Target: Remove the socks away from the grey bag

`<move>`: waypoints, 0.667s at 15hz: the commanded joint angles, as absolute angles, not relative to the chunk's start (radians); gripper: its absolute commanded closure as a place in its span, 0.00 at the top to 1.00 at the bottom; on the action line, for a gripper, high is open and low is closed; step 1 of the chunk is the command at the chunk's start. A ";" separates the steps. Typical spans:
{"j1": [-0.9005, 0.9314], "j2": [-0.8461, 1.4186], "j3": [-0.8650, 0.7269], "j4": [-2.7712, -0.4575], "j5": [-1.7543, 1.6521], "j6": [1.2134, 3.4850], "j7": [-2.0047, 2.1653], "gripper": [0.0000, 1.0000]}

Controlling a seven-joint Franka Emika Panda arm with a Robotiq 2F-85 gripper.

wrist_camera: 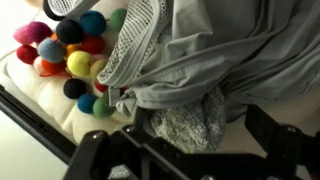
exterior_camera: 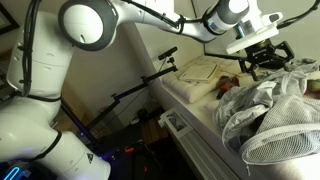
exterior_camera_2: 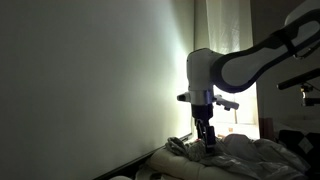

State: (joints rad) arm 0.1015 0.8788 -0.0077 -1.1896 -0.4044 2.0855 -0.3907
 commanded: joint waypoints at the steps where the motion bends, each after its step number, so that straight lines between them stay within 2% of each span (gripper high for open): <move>1: 0.107 0.888 -0.012 -1.176 -0.406 2.095 -0.387 1.00; 10: 0.112 0.874 -0.017 -1.181 -0.406 2.100 -0.370 1.00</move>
